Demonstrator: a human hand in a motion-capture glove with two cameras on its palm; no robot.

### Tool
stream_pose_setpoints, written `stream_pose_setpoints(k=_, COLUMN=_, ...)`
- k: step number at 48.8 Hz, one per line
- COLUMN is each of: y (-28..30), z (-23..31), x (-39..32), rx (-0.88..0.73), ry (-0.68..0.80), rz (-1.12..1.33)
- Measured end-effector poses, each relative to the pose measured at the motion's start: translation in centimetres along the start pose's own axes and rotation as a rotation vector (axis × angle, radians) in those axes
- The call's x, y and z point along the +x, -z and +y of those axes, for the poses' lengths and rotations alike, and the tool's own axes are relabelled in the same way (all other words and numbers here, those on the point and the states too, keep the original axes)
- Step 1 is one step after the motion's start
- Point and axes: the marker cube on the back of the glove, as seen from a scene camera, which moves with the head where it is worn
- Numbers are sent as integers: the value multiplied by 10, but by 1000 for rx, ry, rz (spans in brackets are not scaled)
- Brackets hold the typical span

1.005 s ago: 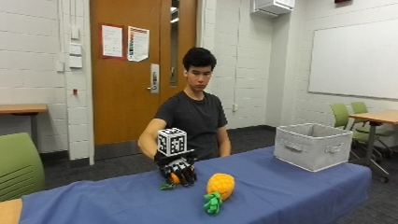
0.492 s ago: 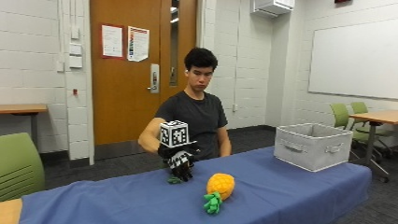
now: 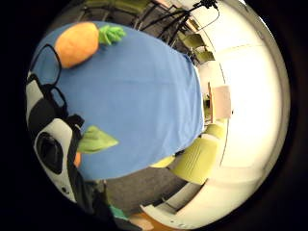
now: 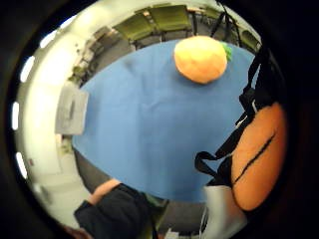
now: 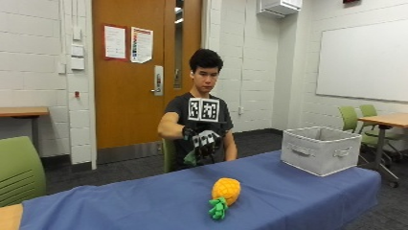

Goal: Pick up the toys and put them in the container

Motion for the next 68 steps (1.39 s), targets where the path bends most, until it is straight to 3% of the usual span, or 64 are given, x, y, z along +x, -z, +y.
stream_pose_setpoints(k=15, y=132, z=-54, x=-111, rx=121, ry=93, rz=-67)
stream_pose_setpoints(k=32, y=216, z=-91, x=-295, rx=230, ry=351, rz=-121)
stream_pose_setpoints(k=38, y=246, z=-71, x=-381, rx=214, ry=683, rz=-359)
stream_pose_setpoints(k=42, y=246, z=-79, x=-436, rx=240, ry=611, rz=-230)
stream_pose_setpoints(k=50, y=239, z=-77, x=-519, rx=219, ry=631, rz=-212)
stream_pose_setpoints(k=61, y=210, z=-118, x=-516, rx=131, ry=651, rz=-390)
stream_pose_setpoints(k=64, y=198, z=-118, x=-516, rx=88, ry=682, rz=-320)
stream_pose_setpoints(k=68, y=183, z=-122, x=-514, rx=33, ry=597, rz=-210)
